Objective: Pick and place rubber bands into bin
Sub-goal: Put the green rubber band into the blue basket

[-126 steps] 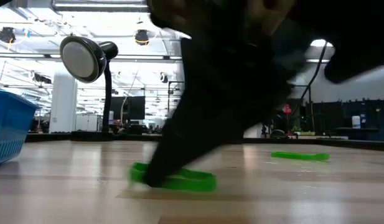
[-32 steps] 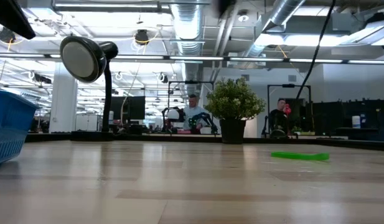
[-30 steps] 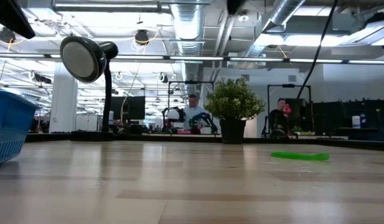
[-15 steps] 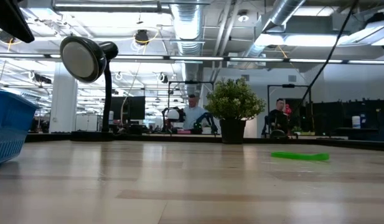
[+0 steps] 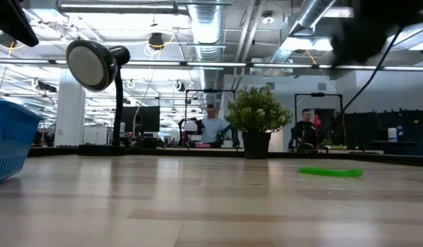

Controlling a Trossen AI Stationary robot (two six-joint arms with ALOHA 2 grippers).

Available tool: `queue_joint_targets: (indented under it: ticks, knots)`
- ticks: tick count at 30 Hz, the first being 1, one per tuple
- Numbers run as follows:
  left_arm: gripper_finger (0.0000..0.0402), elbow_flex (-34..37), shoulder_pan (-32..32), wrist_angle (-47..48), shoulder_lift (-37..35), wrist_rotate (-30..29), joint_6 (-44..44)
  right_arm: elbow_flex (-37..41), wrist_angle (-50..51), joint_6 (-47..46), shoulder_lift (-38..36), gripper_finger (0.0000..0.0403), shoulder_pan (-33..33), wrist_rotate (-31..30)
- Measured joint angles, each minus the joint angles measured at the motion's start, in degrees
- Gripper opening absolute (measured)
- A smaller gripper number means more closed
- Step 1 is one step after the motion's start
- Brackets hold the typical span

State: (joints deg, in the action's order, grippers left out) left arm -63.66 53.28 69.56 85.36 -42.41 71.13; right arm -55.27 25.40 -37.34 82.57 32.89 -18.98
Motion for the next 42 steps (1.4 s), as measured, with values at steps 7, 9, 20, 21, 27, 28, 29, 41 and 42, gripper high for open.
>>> queue_joint_targets:
  ticks: [7,9,20,21,27,28,29,41,42]
  knots:
    - [0.0035,-0.02,-0.09,-0.04,0.00,-0.50,0.64,11.11,-0.36,-12.24,0.15,0.0091,-2.47,1.36]
    - [0.0035,-0.02,-0.09,-0.04,0.00,-0.50,0.72,11.95,-0.42,-14.98,0.15,0.0091,-2.86,2.55]
    - [0.0035,-0.04,-0.13,-0.04,0.00,-0.78,1.14,12.05,-4.86,-15.07,4.41,0.0092,-3.06,2.43]
    - [0.0035,-0.04,-0.13,-0.08,0.00,-1.18,1.07,11.97,-6.35,-14.59,6.13,0.0092,-3.08,2.44]
    - [0.0035,-0.04,-0.15,-0.01,0.00,-2.00,0.87,8.14,-7.39,-9.47,14.83,0.0091,-3.04,3.74]
    - [0.0035,-0.04,-0.13,-0.05,0.00,-1.99,0.87,7.15,-6.05,-8.26,15.81,0.0091,-3.09,3.74]
    - [0.0035,-0.04,-0.13,-0.12,0.00,-1.99,0.91,6.20,-4.42,-7.31,16.69,0.0091,-3.26,3.71]
    - [0.0035,-0.04,-0.13,-0.08,0.00,-1.84,1.43,0.20,5.77,-6.22,19.15,0.0090,-3.85,2.05]
    - [0.0035,-0.04,-0.13,-0.08,0.00,-1.84,1.45,0.18,6.37,-6.55,19.57,0.0090,-4.01,1.37]
